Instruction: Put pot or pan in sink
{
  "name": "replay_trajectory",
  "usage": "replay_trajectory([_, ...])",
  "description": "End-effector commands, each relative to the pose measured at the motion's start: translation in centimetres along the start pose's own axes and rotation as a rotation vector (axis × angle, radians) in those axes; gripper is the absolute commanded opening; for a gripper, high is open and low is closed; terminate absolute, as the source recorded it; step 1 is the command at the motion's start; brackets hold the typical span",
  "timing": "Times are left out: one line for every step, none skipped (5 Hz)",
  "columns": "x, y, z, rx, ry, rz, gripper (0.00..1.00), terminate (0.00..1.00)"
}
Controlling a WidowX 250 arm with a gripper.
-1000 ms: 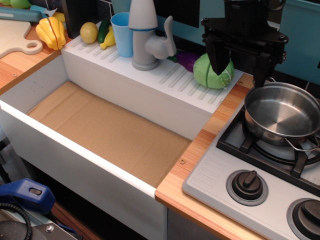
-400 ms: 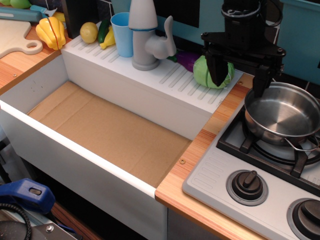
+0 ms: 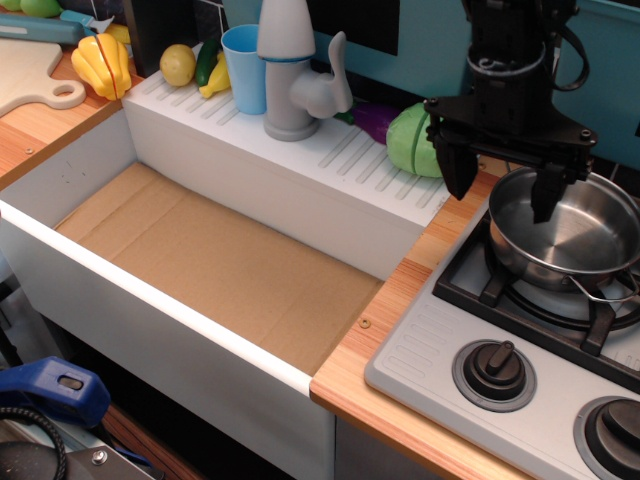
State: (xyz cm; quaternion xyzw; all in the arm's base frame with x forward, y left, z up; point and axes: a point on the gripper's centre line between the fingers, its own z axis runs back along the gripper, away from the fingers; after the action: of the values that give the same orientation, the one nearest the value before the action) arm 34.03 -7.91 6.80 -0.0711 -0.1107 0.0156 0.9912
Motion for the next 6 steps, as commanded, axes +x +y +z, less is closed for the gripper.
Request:
replay_trajectory([0.8, 0.1, -0.4, -0.02, -0.038, -0.005, 1.0, 0.0])
replay_trajectory([0.6, 0.2, -1.2, -0.028, -0.045, 0.013, 0.0, 0.0])
replay_trajectory([0.5, 0.0, -1.2, -0.019, -0.049, 0.023, 0.0, 0.0])
replay_trajectory([0.0, 0.4, -0.4, 0.01, -0.036, 0.033, 0.0, 0.0])
replay_trajectory([-1.0, 1.2, 1.6, 0.078, -0.016, 0.051, 0.0, 0.0])
replay_trajectory([-2.2, 2.1, 2.7, 0.133, -0.025, 0.066, 0.0, 0.0])
